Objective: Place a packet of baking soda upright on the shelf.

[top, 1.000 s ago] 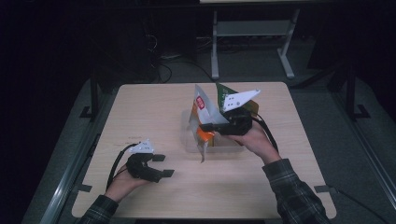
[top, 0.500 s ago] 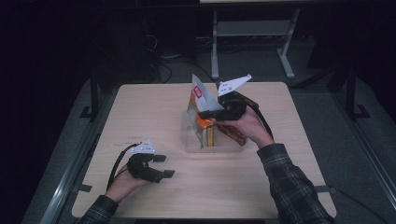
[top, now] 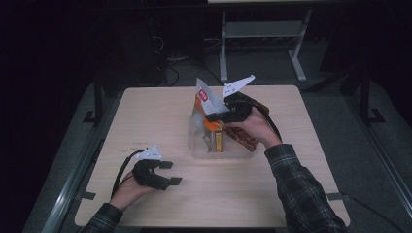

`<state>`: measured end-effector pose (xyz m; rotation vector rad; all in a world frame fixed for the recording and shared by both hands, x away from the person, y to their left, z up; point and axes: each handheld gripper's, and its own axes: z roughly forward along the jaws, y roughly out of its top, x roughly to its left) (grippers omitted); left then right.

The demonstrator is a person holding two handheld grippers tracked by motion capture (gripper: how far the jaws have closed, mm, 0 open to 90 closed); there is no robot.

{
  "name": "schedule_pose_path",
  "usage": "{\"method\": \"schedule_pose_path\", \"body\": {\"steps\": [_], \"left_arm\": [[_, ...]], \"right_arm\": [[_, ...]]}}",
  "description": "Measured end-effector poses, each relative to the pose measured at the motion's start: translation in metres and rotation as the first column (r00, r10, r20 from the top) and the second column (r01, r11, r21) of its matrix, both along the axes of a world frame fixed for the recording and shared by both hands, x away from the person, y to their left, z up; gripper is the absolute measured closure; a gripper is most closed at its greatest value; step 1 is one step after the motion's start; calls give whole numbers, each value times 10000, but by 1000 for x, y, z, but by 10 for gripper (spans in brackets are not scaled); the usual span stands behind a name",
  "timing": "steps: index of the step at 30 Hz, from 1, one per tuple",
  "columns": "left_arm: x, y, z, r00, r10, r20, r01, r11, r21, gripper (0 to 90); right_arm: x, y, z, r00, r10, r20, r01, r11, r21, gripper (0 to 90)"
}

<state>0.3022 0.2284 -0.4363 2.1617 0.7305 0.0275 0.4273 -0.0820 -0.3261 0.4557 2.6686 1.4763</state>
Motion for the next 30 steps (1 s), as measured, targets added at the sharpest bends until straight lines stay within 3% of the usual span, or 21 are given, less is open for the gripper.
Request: {"method": "schedule_pose_path", "body": {"steps": [5,8,13,17,23,27,30], "left_arm": [[0,-1,-1,10000,-1,-19,1,10000,-49,231],[0,-2,-2,10000,-21,-46,21,10000,-71,231],[0,-3,-2,10000,-31,-85,31,10000,-26,231],[0,-3,-3,9999,-48,-97,48,10000,-1,229],[0,-3,-3,9999,-82,-115,83,9999,93,227],[0,-5,-3,9999,-132,-102,134,9998,120,227],[0,-6,-3,9998,-84,-156,85,9999,96,226]], "right_arm": [[2,-1,-11,9999,-26,-166,23,9998,-175,900],[1,1,-16,9999,1,-156,-12,9974,-719,900],[1,8,-23,9999,106,-93,-116,9926,-1211,900],[2,9,-26,9999,65,-100,-77,9921,-1250,900],[1,6,-31,9992,-185,-349,157,9969,-770,894],[0,5,-33,9985,-400,-363,377,9974,-611,824],[-3,5,-32,9976,-587,-364,559,9958,-728,695]]}}
